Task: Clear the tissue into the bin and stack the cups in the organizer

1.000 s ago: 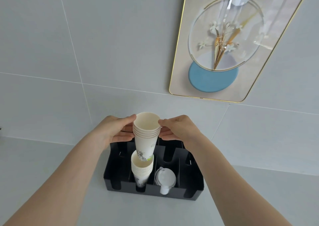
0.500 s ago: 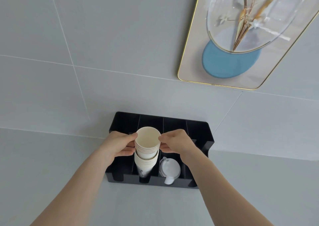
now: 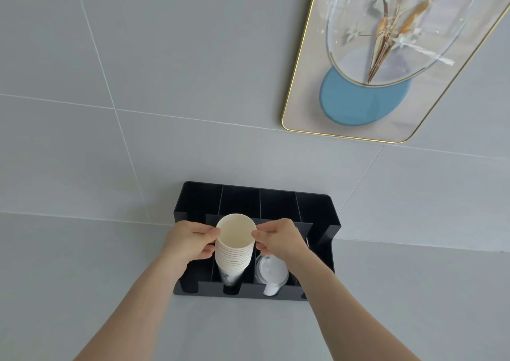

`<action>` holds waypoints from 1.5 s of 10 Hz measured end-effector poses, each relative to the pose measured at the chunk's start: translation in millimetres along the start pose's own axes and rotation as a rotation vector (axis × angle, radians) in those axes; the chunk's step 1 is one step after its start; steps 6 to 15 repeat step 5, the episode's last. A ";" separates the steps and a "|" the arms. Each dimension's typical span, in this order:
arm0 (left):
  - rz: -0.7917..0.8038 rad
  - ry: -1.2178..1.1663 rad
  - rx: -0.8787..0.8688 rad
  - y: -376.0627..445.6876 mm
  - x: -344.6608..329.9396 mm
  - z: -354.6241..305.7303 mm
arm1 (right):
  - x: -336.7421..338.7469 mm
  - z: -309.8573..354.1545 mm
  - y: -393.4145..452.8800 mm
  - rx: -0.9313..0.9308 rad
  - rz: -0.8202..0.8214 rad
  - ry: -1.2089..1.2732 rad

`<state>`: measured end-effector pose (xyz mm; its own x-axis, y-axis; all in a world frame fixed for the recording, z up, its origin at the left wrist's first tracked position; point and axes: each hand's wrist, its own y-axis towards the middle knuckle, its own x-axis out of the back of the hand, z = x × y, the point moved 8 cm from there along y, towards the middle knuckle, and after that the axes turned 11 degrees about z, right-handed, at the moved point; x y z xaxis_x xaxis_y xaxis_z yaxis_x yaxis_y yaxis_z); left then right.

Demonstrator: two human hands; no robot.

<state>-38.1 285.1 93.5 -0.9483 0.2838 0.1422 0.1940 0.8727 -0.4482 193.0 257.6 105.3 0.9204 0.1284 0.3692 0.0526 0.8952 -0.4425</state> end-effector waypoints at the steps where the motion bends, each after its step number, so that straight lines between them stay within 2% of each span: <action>1: -0.023 0.001 0.012 -1.8 -1.4 -1.8 | -1.1 -0.3 -2.5 0.003 -0.018 -0.006; 3: -0.057 0.060 0.016 -7.6 -5.7 -4.1 | -1.7 10.7 -12.6 0.025 -0.063 -0.140; 5: -0.133 0.502 -0.074 -24.9 -12.6 -21.4 | 17.6 4.0 -39.7 0.060 -0.114 -0.378; 15: -0.133 0.502 -0.074 -24.9 -12.6 -21.4 | 17.6 4.0 -39.7 0.060 -0.114 -0.378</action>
